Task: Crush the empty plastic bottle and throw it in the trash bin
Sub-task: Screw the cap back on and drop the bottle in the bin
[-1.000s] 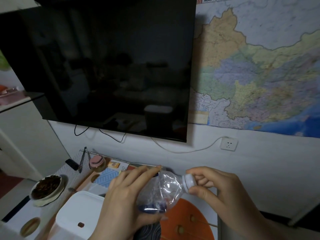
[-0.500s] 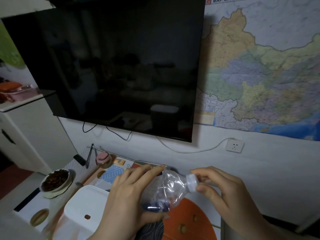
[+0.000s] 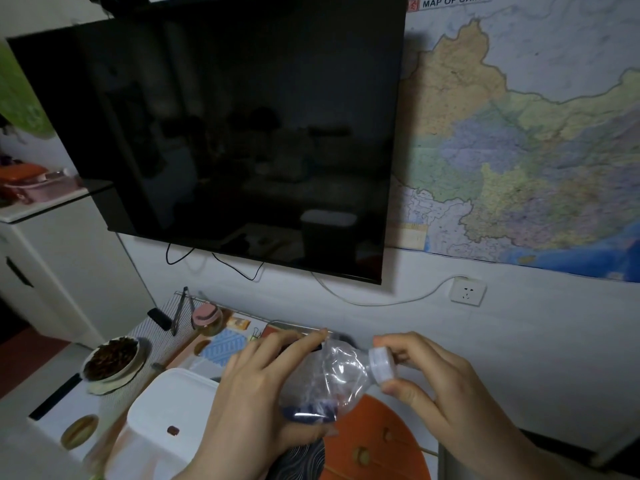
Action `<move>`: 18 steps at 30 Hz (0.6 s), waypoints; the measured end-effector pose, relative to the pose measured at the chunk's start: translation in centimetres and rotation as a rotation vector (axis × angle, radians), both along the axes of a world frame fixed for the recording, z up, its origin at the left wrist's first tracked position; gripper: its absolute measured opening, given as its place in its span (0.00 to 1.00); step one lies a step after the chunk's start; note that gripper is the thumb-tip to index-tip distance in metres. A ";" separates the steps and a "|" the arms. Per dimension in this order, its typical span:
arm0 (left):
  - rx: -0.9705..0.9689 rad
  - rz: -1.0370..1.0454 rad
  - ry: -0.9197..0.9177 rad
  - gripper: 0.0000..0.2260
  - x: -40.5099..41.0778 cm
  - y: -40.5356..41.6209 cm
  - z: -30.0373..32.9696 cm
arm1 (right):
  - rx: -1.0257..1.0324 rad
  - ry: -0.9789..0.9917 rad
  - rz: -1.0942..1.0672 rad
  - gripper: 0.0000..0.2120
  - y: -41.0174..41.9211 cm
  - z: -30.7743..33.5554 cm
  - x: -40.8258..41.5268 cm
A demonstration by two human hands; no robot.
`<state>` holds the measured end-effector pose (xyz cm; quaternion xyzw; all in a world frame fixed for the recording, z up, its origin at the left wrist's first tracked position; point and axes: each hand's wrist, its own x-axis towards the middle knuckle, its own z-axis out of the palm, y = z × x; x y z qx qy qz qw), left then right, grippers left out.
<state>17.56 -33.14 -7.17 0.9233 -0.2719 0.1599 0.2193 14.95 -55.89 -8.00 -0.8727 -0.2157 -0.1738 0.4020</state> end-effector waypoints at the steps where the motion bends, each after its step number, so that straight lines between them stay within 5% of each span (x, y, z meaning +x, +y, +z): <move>1: -0.043 -0.013 0.044 0.43 0.0 0.0 -0.1 | -0.005 -0.004 0.011 0.17 -0.1 0.1 0.0; 5: -0.083 -0.031 0.140 0.43 -0.1 -0.1 -0.1 | 0.024 -0.042 -0.016 0.14 0.3 -0.2 -0.4; 18: 0.031 0.069 0.002 0.43 -1.5 -0.7 -1.5 | 0.130 0.055 -0.126 0.12 1.8 -2.2 -1.0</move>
